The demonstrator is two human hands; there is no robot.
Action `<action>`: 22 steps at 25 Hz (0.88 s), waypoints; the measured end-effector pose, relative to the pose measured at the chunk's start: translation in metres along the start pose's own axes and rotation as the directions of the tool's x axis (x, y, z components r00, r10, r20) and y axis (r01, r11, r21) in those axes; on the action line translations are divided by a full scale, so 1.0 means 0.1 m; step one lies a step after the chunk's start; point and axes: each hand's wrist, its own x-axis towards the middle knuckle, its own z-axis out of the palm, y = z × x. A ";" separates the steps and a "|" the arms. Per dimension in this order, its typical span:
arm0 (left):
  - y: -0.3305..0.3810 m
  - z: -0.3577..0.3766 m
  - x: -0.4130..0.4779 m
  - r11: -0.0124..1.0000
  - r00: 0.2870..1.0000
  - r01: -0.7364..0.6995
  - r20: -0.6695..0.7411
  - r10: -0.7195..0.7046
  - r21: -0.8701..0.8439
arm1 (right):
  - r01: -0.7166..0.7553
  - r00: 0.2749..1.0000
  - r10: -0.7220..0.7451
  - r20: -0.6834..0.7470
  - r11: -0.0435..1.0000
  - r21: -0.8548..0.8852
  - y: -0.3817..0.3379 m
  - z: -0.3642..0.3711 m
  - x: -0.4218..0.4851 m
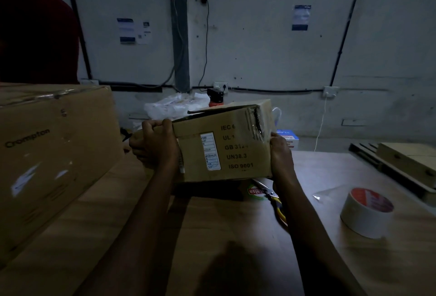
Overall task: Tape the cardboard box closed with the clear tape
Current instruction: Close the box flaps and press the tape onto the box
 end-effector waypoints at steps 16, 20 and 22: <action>-0.32 -0.18 -0.46 0.671 0.775 -0.582 0.062 0.629 0.460 | -0.085 0.988 0.112 -0.101 0.966 0.243 0.25 0.13 -0.20; 0.31 0.35 -0.38 0.547 0.747 -0.653 0.564 0.351 0.524 | 0.268 0.867 -0.226 -0.444 0.963 0.034 -0.12 0.33 -0.25; 0.26 0.59 -0.41 0.392 0.705 -0.670 0.705 0.071 0.630 | 0.325 0.803 -0.347 -0.484 0.937 -0.133 -0.18 0.44 -0.27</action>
